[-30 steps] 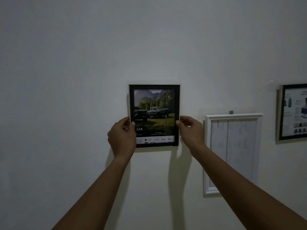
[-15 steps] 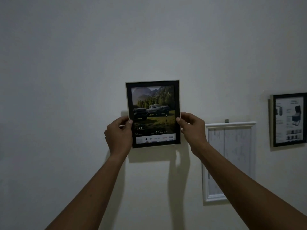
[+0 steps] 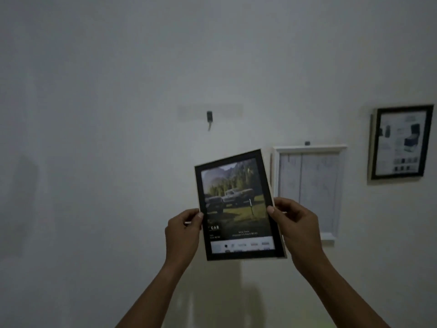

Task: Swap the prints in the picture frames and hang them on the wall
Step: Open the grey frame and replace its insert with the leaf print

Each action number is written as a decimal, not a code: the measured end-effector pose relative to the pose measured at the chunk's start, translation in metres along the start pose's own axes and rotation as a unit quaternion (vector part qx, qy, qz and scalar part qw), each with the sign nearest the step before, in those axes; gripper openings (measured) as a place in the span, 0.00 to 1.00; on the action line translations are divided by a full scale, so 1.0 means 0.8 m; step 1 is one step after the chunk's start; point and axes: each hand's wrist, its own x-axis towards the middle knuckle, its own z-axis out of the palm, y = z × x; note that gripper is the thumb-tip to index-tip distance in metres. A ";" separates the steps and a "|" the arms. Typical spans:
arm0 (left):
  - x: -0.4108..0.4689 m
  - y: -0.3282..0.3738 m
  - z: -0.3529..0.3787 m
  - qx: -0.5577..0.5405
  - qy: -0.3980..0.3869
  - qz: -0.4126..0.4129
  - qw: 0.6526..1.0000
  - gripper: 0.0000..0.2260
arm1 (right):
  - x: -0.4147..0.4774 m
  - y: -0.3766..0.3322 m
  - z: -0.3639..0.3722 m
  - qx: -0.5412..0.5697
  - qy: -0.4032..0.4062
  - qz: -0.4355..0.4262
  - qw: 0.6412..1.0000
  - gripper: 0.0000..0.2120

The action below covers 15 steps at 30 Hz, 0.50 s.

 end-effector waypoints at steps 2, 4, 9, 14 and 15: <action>-0.054 -0.020 0.016 0.019 -0.053 -0.077 0.995 0.10 | -0.046 0.020 -0.027 -0.034 0.017 0.007 0.999 0.07; -0.117 -0.033 0.035 0.019 -0.099 -0.146 0.984 0.15 | -0.098 0.041 -0.049 -0.091 0.022 -0.005 0.996 0.07; -0.272 -0.033 0.081 -0.153 -0.138 -0.285 0.936 0.11 | -0.246 0.105 -0.097 -0.258 -0.024 -0.039 0.965 0.06; -0.371 -0.087 0.101 -0.132 -0.131 -0.389 0.902 0.09 | -0.375 0.157 -0.145 -0.378 -0.087 -0.002 0.922 0.09; -0.386 -0.100 0.102 -0.118 -0.132 -0.403 0.898 0.08 | -0.392 0.162 -0.152 -0.399 -0.105 0.005 0.911 0.09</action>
